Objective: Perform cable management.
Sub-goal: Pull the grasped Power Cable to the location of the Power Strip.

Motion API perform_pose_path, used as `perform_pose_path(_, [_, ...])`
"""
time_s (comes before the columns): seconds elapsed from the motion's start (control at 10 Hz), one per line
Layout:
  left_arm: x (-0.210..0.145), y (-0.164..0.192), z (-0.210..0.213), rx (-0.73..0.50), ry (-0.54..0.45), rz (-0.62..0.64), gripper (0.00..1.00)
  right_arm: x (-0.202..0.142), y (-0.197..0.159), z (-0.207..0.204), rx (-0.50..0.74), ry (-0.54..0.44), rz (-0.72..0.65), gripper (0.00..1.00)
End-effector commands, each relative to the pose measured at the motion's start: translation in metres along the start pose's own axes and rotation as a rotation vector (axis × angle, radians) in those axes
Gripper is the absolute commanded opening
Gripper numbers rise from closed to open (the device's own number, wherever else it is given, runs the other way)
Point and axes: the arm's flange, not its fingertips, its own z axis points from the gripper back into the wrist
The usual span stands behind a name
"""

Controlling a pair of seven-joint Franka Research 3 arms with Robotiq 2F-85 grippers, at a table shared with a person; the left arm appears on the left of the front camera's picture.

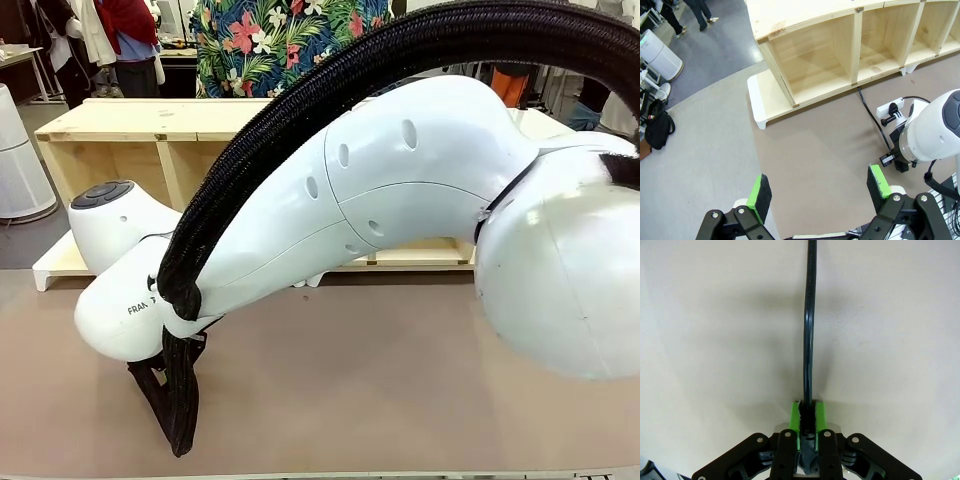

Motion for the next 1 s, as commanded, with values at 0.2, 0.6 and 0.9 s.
perform_pose_path(0.2, [0.000, 0.001, 0.000, -0.001, -0.001, 0.005, 1.00, -0.001, 0.000, 0.000, 0.000, 0.000, 0.001, 0.11])
perform_pose_path(0.6, [0.000, 0.001, 0.000, -0.001, -0.001, 0.005, 1.00, -0.021, -0.015, 0.004, 0.002, -0.007, -0.013, 0.14])
perform_pose_path(0.9, [0.000, 0.001, 0.000, -0.001, -0.001, 0.005, 1.00, -0.055, -0.041, 0.014, 0.002, -0.014, -0.025, 0.14])
